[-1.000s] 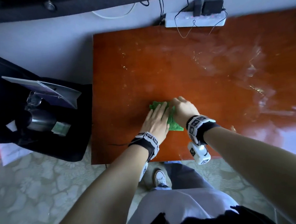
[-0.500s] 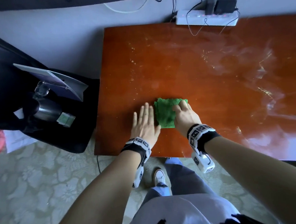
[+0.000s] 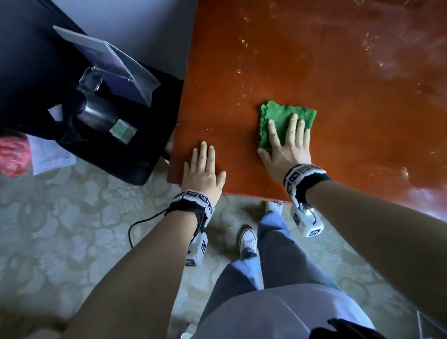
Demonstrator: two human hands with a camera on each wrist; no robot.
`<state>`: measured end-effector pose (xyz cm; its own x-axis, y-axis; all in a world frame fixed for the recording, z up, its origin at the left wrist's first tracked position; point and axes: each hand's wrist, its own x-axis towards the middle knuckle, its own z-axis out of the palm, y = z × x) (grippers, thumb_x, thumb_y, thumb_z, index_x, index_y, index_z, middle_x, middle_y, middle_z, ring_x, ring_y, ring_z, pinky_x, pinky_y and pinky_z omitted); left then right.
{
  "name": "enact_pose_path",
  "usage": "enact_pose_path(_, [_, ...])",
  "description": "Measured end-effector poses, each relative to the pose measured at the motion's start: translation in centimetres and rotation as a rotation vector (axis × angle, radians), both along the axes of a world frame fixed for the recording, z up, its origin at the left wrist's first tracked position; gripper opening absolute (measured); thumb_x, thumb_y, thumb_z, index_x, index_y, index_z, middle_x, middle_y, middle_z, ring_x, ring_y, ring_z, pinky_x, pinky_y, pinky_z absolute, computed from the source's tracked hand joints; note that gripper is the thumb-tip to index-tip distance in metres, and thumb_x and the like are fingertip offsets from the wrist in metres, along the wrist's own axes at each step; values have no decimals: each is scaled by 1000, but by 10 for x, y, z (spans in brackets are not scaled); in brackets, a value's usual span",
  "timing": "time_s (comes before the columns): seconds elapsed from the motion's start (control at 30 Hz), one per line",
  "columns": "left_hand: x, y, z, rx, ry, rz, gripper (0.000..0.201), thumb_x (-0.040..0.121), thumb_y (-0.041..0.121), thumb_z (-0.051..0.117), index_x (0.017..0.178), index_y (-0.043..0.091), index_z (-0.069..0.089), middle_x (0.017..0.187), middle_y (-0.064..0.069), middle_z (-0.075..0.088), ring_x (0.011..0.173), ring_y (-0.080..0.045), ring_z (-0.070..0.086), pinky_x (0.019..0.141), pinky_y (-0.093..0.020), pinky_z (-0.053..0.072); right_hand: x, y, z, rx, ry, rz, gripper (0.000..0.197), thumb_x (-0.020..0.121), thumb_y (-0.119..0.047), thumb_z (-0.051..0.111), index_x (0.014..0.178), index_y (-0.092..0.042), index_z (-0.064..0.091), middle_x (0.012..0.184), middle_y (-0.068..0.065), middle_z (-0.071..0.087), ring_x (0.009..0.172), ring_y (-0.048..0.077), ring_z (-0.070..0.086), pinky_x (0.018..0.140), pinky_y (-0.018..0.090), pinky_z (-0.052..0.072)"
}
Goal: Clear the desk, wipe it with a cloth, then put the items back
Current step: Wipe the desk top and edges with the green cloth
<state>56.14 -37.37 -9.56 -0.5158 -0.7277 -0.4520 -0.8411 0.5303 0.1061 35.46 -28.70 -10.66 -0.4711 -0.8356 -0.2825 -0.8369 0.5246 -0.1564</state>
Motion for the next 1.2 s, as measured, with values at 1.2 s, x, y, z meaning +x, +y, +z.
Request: enact_pose_path(1.2, [-43, 88, 4, -11, 48, -54, 70, 103, 36, 34, 158, 7, 3, 165, -9, -11, 152, -30, -3, 124, -42, 6, -69, 266, 0, 95, 93, -396, 77, 97, -60, 27, 157, -27, -7, 162, 24, -8, 150, 39, -1, 120, 55, 4])
